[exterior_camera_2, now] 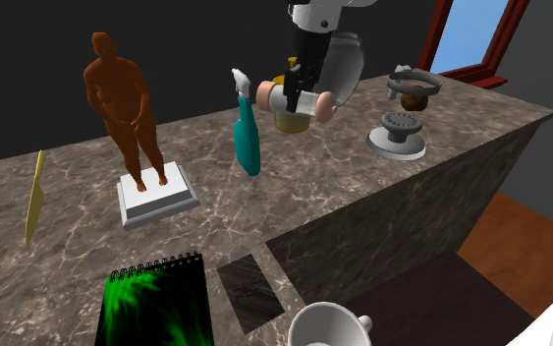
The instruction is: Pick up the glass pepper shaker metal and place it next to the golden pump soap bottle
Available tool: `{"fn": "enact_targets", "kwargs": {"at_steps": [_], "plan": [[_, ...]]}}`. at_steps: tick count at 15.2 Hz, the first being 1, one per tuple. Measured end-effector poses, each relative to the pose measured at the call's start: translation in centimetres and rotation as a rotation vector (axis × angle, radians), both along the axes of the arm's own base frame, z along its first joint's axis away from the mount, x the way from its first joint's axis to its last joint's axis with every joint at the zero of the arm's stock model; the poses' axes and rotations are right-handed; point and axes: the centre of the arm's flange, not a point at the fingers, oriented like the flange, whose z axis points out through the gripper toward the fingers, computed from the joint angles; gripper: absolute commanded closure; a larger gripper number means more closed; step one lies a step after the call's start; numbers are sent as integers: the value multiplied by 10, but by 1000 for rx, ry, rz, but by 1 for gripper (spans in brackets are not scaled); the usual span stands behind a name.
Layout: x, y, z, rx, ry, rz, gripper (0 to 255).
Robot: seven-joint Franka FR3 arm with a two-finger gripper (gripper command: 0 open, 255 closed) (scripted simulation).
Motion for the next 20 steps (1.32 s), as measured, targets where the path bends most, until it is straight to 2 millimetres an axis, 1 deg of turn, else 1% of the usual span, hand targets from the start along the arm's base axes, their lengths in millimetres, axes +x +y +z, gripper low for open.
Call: {"fn": "enact_targets", "kwargs": {"at_steps": [20], "plan": [[1,1,-106,0,0,0,255]]}}
